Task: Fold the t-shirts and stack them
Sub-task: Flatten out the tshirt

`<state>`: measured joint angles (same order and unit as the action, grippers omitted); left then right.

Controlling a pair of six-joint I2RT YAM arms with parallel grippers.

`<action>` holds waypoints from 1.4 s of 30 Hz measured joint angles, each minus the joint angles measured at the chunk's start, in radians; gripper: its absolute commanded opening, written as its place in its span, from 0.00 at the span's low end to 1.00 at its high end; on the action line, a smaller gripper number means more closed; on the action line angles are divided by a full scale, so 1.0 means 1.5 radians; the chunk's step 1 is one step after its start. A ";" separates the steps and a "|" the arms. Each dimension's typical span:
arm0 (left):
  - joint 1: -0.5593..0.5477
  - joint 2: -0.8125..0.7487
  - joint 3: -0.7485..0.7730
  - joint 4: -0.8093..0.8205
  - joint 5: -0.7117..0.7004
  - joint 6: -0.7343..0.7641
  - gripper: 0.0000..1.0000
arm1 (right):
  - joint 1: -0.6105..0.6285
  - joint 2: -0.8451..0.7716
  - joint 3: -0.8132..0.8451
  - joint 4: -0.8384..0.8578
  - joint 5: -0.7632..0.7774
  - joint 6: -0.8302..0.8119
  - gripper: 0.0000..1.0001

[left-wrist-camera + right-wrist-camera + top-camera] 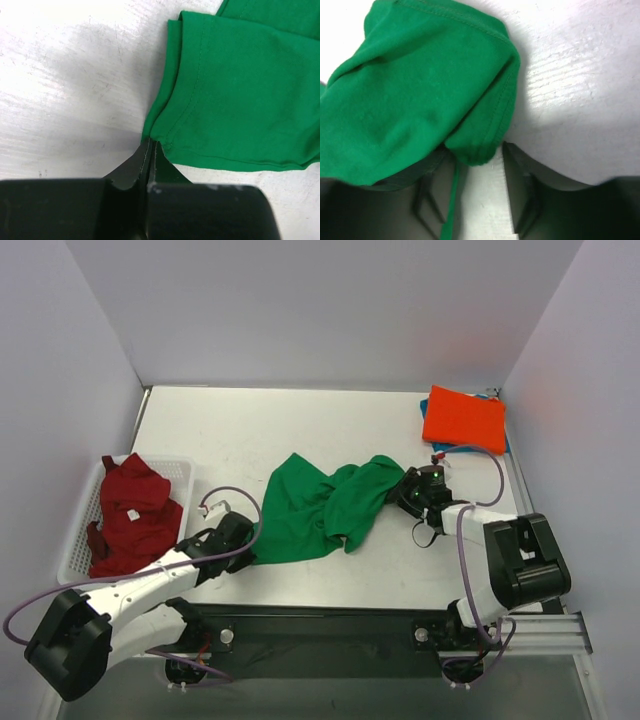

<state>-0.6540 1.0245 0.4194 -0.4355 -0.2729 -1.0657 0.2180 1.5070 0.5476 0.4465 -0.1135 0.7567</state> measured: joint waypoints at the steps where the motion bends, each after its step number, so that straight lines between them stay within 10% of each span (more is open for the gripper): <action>1: 0.000 0.002 0.001 0.000 0.000 0.002 0.00 | -0.001 0.007 0.000 0.009 0.000 0.002 0.35; 5: 0.000 0.003 0.025 -0.010 0.000 0.008 0.00 | -0.010 0.019 0.000 0.019 -0.008 0.015 0.00; 30: 0.136 -0.131 0.467 -0.168 -0.008 0.178 0.00 | -0.119 -0.428 0.316 -0.593 0.009 -0.132 0.00; 42: 0.259 0.105 0.657 0.017 0.052 0.209 0.00 | -0.122 -0.218 0.557 -0.538 -0.009 -0.139 0.00</action>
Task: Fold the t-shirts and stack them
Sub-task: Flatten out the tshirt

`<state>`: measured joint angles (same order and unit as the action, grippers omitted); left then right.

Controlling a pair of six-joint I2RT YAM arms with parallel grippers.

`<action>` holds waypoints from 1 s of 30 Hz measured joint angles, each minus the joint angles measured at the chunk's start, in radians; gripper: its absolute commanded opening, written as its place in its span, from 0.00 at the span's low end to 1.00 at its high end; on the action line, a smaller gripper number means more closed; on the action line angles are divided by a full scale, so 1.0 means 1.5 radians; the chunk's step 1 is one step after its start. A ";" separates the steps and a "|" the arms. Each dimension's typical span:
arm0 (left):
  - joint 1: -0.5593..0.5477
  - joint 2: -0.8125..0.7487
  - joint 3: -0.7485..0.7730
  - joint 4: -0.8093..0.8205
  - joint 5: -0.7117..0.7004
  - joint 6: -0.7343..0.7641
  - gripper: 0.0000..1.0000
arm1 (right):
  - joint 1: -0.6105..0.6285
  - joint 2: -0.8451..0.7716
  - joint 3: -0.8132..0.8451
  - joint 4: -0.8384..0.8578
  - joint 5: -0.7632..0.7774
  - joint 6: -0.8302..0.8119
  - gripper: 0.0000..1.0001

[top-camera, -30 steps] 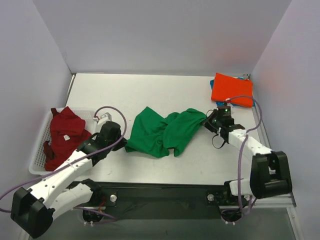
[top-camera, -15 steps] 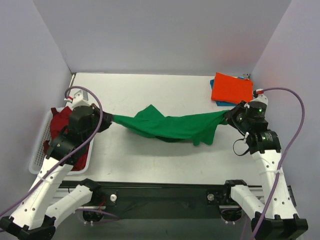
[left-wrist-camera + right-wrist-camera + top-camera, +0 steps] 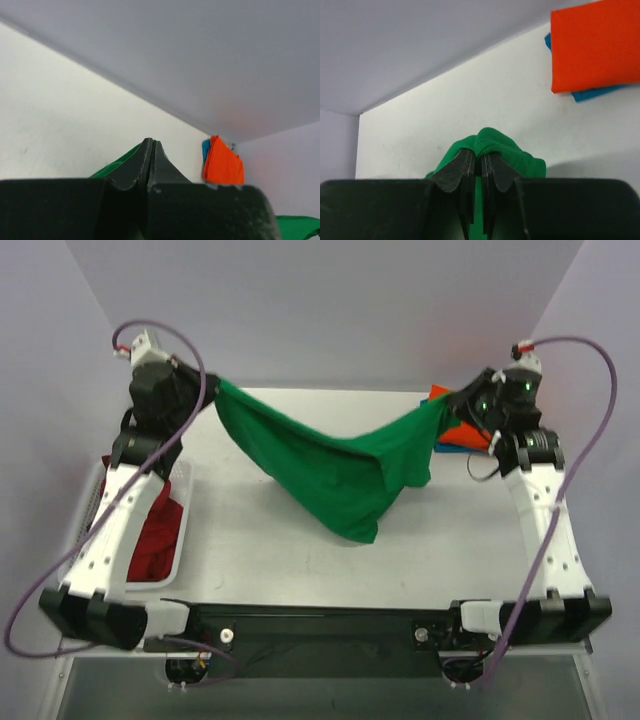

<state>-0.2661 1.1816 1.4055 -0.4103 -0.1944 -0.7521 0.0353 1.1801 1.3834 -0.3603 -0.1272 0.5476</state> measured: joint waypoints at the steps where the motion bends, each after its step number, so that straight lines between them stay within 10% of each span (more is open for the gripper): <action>1: 0.022 0.053 0.035 0.031 0.018 -0.002 0.00 | -0.002 0.048 0.039 0.019 -0.006 0.000 0.00; 9: 0.106 0.456 0.512 0.117 0.160 -0.011 0.00 | -0.009 0.367 0.452 0.087 -0.031 0.002 0.00; 14: 0.140 0.494 0.638 0.113 0.213 -0.014 0.00 | -0.018 0.363 0.527 0.117 -0.044 0.008 0.00; 30: 0.140 0.034 -0.359 0.236 0.181 -0.109 0.00 | -0.075 0.085 -0.184 0.043 -0.061 -0.004 0.01</action>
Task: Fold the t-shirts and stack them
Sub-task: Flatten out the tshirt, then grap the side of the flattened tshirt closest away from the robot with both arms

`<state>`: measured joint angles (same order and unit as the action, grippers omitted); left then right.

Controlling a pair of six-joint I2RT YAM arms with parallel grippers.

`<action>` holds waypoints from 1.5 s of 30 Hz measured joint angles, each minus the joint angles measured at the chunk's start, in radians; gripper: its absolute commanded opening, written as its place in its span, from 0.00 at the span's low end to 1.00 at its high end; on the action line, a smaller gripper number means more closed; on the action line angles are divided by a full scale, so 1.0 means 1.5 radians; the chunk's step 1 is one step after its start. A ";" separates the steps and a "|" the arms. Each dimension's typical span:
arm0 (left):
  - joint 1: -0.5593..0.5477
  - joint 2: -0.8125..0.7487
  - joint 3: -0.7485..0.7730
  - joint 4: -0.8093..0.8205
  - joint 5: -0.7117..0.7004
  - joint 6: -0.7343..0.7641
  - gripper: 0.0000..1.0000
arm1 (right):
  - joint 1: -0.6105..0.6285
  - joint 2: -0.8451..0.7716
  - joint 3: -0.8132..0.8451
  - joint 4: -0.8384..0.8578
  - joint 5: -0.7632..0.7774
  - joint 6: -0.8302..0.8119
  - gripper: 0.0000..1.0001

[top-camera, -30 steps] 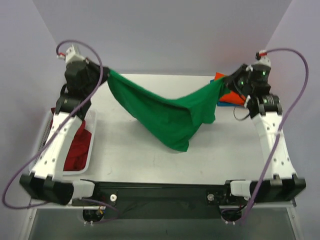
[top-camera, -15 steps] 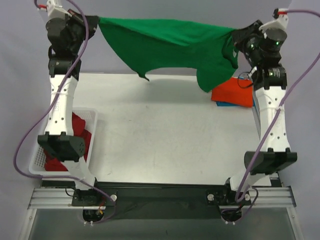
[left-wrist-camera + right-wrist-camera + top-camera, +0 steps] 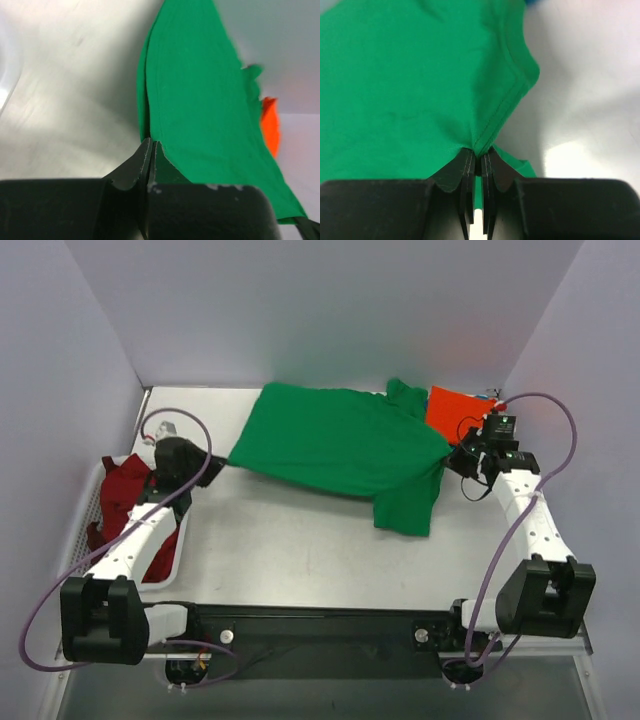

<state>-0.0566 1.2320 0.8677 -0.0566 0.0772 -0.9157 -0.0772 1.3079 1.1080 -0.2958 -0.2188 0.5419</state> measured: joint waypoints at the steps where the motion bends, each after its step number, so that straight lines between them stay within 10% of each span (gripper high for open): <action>1: -0.010 -0.004 -0.040 0.000 -0.011 -0.004 0.00 | -0.003 0.013 -0.010 -0.011 0.001 -0.006 0.02; 9: -0.096 0.007 -0.166 -0.023 -0.063 -0.031 0.00 | -0.006 0.165 -0.034 -0.021 0.025 -0.021 0.54; 14: -0.127 -0.017 -0.172 -0.062 -0.097 -0.033 0.00 | -0.006 0.122 -0.111 -0.023 0.049 -0.005 0.56; 30: -0.127 -0.108 -0.189 -0.174 -0.124 -0.009 0.00 | 0.000 -0.166 -0.411 -0.039 0.143 0.096 0.49; 45: -0.117 -0.125 -0.208 -0.193 -0.125 0.009 0.00 | 0.000 -0.105 -0.419 -0.001 0.128 0.124 0.00</action>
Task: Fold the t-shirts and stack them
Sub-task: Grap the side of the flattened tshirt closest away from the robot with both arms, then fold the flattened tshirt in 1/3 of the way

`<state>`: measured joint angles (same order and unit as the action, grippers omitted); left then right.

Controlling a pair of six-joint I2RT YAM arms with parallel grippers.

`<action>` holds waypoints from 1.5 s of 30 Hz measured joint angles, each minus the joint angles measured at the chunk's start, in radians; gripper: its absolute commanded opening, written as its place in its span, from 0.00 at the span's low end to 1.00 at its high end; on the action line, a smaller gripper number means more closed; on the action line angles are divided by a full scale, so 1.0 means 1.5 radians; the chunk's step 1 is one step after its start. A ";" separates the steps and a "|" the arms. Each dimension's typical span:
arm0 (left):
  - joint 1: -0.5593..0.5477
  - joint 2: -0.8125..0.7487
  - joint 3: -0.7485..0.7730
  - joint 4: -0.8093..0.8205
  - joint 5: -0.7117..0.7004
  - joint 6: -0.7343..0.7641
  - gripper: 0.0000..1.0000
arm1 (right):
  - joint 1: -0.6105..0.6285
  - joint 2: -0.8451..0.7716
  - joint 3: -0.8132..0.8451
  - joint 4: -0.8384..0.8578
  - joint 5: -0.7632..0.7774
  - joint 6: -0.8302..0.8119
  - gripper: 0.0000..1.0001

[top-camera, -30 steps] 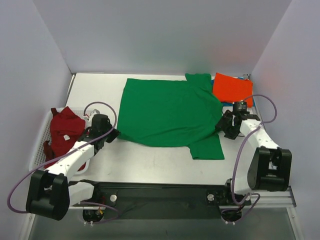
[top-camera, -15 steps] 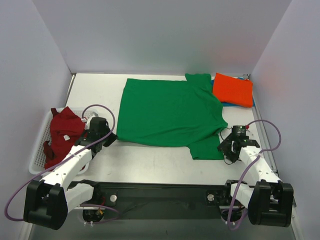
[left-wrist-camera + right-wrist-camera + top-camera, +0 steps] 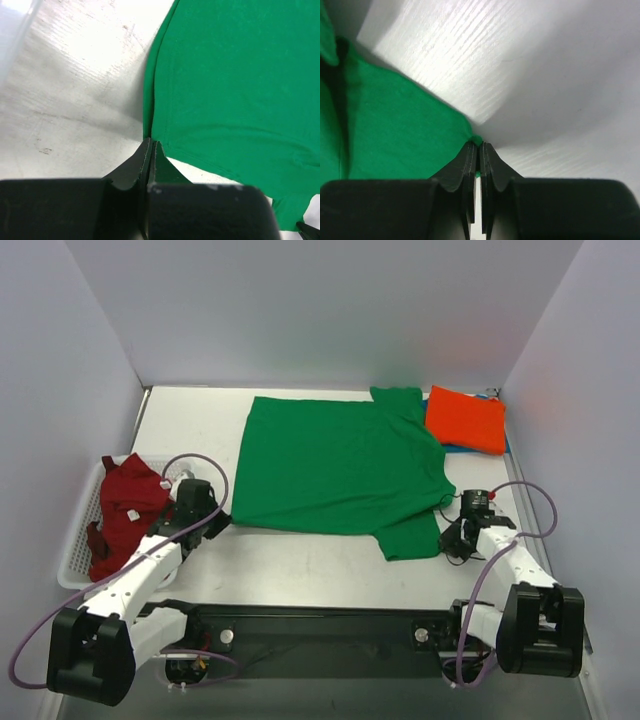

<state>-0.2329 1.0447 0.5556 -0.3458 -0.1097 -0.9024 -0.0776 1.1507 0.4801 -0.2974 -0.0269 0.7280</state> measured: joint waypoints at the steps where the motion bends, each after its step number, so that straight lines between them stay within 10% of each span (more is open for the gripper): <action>1: 0.001 -0.005 -0.001 -0.005 -0.001 0.001 0.00 | 0.000 -0.007 0.000 -0.006 -0.005 -0.002 0.00; 15: 0.005 -0.077 -0.006 -0.069 -0.032 0.012 0.00 | 0.001 -0.384 0.096 -0.271 -0.078 -0.006 0.00; 30: 0.005 -0.231 -0.015 -0.190 -0.053 0.016 0.00 | 0.001 -0.519 0.200 -0.470 -0.115 0.001 0.00; 45: -0.004 0.040 0.041 -0.108 -0.060 0.015 0.00 | 0.006 -0.237 0.209 -0.317 -0.117 -0.040 0.00</action>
<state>-0.2382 1.1049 0.6178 -0.5083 -0.1989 -0.8803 -0.0689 0.7952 0.7940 -0.7723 -0.2020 0.6685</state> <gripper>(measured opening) 0.028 0.043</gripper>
